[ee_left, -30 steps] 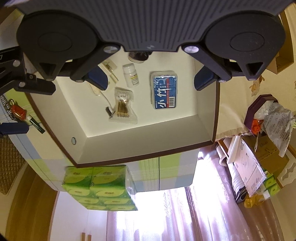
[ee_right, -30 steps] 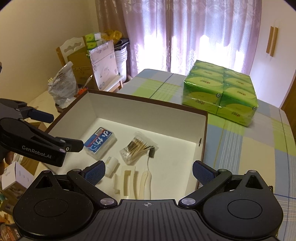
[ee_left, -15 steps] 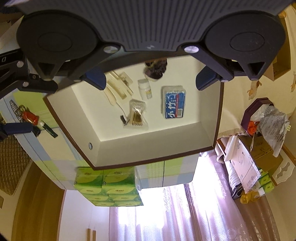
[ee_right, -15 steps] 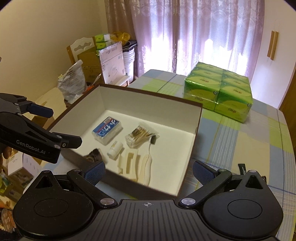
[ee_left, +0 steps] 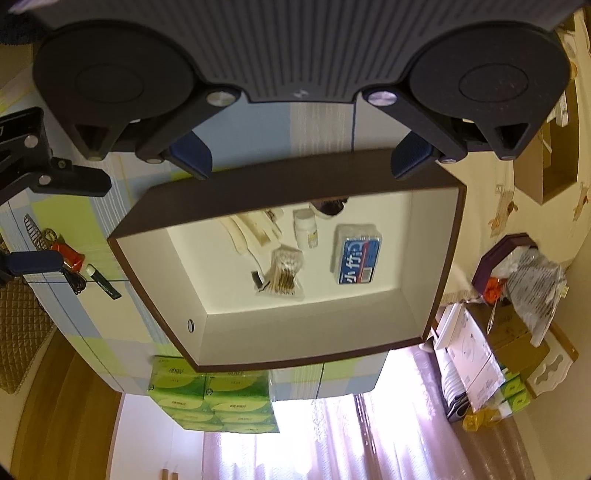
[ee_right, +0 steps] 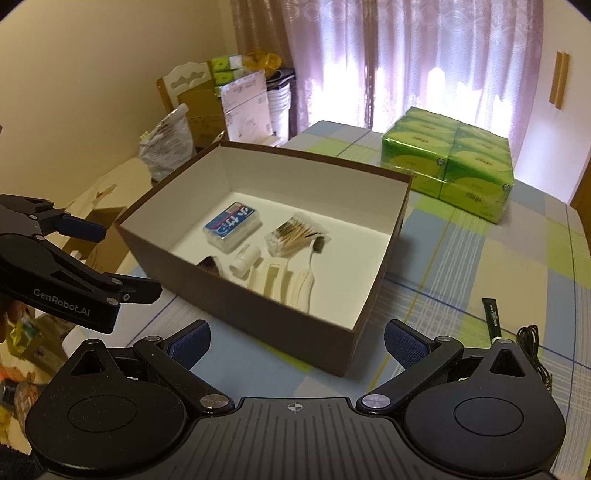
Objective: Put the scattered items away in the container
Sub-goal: 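Withdraw both tools from the box toward the remaining items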
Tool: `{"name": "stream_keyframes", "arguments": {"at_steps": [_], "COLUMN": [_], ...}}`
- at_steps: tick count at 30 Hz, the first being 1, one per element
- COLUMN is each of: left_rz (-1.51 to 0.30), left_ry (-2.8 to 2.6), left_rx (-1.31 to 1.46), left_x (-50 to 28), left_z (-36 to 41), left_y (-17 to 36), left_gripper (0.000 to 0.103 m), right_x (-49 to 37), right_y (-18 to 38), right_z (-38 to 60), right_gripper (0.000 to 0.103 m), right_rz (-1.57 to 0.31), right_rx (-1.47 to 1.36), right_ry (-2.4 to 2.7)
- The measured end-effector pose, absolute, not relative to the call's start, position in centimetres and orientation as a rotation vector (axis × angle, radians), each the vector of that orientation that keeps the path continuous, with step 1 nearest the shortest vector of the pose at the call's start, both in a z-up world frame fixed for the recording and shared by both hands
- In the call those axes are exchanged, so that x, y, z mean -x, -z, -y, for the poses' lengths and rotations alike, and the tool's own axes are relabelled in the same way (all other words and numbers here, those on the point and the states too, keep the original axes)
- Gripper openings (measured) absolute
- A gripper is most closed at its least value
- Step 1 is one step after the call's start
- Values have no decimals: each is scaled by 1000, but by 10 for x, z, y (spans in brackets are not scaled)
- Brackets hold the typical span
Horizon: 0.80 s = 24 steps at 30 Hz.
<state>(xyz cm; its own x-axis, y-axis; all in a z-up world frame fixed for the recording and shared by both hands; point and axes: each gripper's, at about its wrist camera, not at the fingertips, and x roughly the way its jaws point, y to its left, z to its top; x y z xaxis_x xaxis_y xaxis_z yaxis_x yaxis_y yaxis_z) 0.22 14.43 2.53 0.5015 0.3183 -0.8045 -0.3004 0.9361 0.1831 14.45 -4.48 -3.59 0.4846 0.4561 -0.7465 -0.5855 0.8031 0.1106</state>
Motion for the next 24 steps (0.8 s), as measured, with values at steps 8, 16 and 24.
{"name": "stream_keyframes", "arguments": {"at_steps": [8,16,24], "left_rz": [-980,-988,-1025], "left_ry": [-400,-388,-319], "left_rx": [-5,0,-4], "left_x": [-1,-5,-15], "left_z": [-126,-100,-65], "left_y": [-22,-15,4], "left_gripper": [102,102,102], "right_x": [-140,-134,-120], "right_y": [39,43,53], "right_z": [60,86,128], "right_gripper": [103,103,103], "right_rz": [-856,-859,-918], "right_rx": [181,192,149], "right_ry": [-669,-647,-570]}}
